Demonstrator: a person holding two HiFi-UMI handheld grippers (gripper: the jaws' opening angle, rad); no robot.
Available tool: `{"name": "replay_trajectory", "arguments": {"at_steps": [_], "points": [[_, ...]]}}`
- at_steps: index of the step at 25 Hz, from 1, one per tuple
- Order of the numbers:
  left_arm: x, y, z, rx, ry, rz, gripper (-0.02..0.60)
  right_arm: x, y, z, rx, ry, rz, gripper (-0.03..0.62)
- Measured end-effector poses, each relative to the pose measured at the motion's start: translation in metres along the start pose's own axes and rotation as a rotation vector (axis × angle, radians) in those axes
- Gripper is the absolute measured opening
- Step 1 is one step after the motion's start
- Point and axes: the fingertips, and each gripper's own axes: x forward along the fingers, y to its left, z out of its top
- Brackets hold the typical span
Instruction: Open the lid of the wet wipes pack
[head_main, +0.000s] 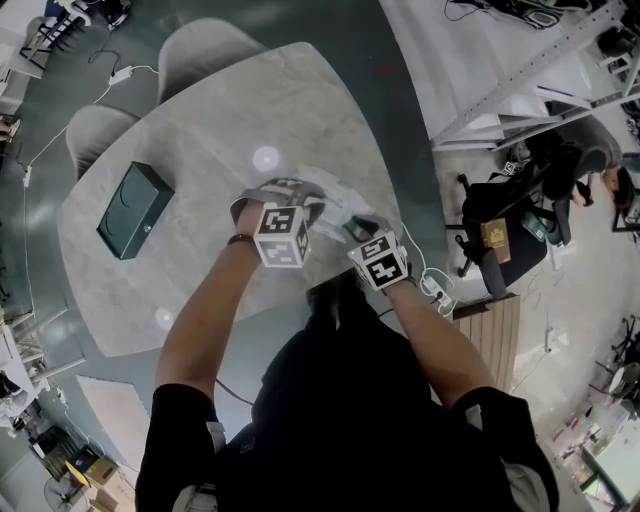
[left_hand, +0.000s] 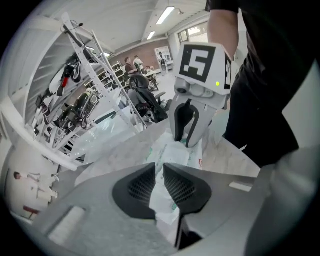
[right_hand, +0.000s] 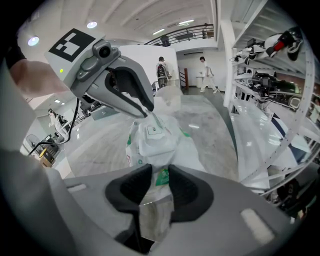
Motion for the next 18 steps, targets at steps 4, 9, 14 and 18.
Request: {"name": "replay_trajectory", "arguments": {"at_steps": [4, 9, 14, 18], "points": [[-0.002, 0.006, 0.000, 0.004, 0.007, 0.027, 0.060, -0.001, 0.000, 0.001, 0.018, -0.005, 0.006, 0.118], [0.002, 0.027, 0.005, -0.062, -0.024, 0.075, 0.058, -0.002, 0.000, 0.001, 0.034, -0.014, 0.004, 0.118], [0.013, 0.049, 0.011, -0.086, -0.039, 0.098, 0.061, -0.001, -0.002, 0.001, 0.031, -0.024, 0.010, 0.118], [0.027, 0.062, 0.013, -0.082, -0.032, 0.109, 0.066, -0.001, -0.003, 0.002, 0.027, -0.038, 0.016, 0.118]]}}
